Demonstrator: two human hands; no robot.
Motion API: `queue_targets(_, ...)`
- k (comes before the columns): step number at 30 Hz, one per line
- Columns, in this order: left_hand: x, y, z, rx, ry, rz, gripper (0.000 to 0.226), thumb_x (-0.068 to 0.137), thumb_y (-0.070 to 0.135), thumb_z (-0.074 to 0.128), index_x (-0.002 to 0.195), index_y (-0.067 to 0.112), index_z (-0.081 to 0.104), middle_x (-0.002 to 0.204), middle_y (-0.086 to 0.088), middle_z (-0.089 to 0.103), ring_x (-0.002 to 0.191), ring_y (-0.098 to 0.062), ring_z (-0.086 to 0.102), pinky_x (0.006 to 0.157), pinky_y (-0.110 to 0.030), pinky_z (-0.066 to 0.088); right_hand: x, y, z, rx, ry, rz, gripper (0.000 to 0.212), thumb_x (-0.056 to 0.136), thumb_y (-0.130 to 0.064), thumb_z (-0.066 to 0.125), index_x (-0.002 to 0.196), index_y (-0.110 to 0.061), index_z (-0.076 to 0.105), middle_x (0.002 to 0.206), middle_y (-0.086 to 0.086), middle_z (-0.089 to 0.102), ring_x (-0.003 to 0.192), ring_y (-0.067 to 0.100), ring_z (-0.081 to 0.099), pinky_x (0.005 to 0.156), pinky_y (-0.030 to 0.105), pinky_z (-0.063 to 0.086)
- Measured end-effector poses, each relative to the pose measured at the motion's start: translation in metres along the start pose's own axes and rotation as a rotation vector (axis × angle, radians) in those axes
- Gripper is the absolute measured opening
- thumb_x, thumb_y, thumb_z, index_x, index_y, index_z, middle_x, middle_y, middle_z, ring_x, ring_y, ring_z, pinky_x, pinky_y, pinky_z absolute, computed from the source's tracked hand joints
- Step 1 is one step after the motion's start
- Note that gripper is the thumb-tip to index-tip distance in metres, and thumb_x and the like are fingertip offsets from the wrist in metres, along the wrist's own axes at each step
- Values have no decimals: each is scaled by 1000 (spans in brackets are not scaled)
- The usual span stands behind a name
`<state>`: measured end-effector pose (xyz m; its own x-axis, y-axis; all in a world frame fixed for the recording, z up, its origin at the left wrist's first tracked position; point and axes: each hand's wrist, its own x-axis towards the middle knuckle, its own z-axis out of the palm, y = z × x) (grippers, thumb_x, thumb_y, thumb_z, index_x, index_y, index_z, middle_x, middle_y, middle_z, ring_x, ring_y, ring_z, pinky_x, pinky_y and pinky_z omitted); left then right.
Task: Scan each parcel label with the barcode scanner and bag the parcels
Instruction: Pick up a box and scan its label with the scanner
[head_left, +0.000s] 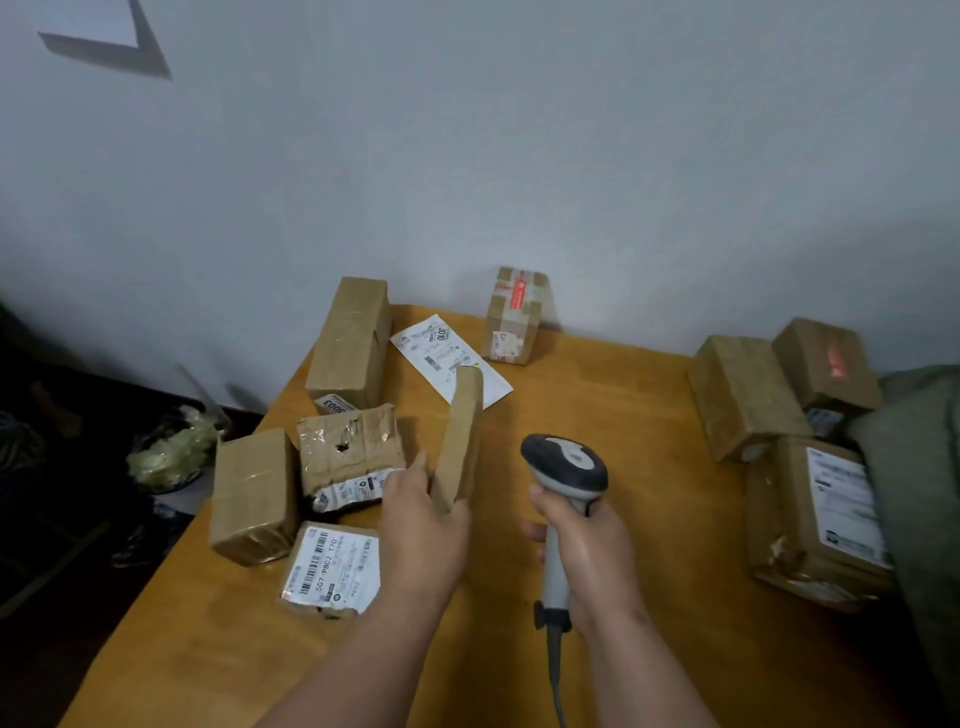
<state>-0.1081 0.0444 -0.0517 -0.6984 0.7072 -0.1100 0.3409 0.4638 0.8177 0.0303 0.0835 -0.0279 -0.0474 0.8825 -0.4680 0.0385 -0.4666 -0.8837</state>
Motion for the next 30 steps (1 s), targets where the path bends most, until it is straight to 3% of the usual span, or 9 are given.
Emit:
queue_targets(3, -19, 16, -6, 42, 12, 308, 54, 86, 12, 71, 138, 14, 57, 114, 5, 49, 108, -11, 49, 93, -12, 32, -9, -8, 1, 85, 91, -28, 33, 85, -27, 78, 114, -21, 63, 96, -4, 75, 75, 12, 76, 64, 29, 54)
queue_targets(7, -44, 29, -11, 48, -60, 688, 52, 75, -1, 76, 125, 8, 66, 107, -5, 59, 99, -21, 57, 86, -26, 48, -27, -14, 1, 207, 195, -44, 52, 83, -30, 81, 126, -18, 56, 107, 5, 74, 88, 21, 75, 81, 42, 60)
queue_targets(11, -70, 35, -12, 28, -133, 946, 36, 79, 12, 64, 115, 10, 65, 110, -9, 65, 101, -23, 59, 89, -24, 45, -49, -23, -10, 295, 330, -134, 67, 72, -34, 89, 122, -28, 45, 115, -2, 68, 108, 24, 66, 101, 52, 51)
queue_targets(14, -86, 35, -16, 2, -174, 1131, 34, 81, 20, 54, 115, 16, 52, 112, -10, 65, 104, -20, 53, 93, -27, 41, -64, -27, -20, 382, 367, -167, 78, 66, -23, 93, 122, -31, 39, 110, -8, 65, 108, 21, 64, 102, 48, 50)
queue_targets(19, -107, 35, -28, 44, -245, 1258, 45, 76, 30, 64, 118, 19, 50, 122, 0, 60, 118, -12, 49, 111, -36, 32, -83, -29, -38, 406, 435, -191, 85, 65, -5, 90, 121, -35, 33, 103, -7, 63, 107, 26, 64, 96, 50, 54)
queue_targets(23, -114, 45, -44, -80, -146, 979, 38, 85, 48, 55, 116, 27, 57, 111, 14, 60, 106, -3, 50, 108, -36, 30, -98, -31, -50, 465, 354, -226, 76, 70, 3, 84, 127, -30, 44, 109, 4, 72, 101, 30, 71, 86, 58, 58)
queue_targets(26, -98, 55, -56, -189, -26, 366, 55, 86, 55, 56, 131, 25, 52, 128, 7, 54, 120, -15, 47, 107, -45, 35, -111, -37, -64, 518, 238, -225, 75, 73, 4, 82, 134, -27, 51, 112, 10, 74, 95, 35, 74, 77, 64, 58)
queue_targets(28, -88, 62, -64, -407, -281, -94, 61, 88, 50, 65, 140, 22, 47, 134, -1, 57, 121, -24, 53, 105, -50, 44, -118, -40, -76, 515, 173, -249, 71, 74, 3, 81, 134, -22, 53, 111, 12, 75, 94, 35, 75, 79, 64, 58)
queue_targets(30, -87, 63, -64, -617, -561, -358, 49, 90, 45, 67, 127, 13, 61, 112, -6, 73, 99, -24, 69, 90, -43, 55, -123, -42, -88, 481, 138, -279, 67, 74, 3, 81, 132, -19, 56, 109, 11, 76, 93, 32, 75, 80, 62, 59)
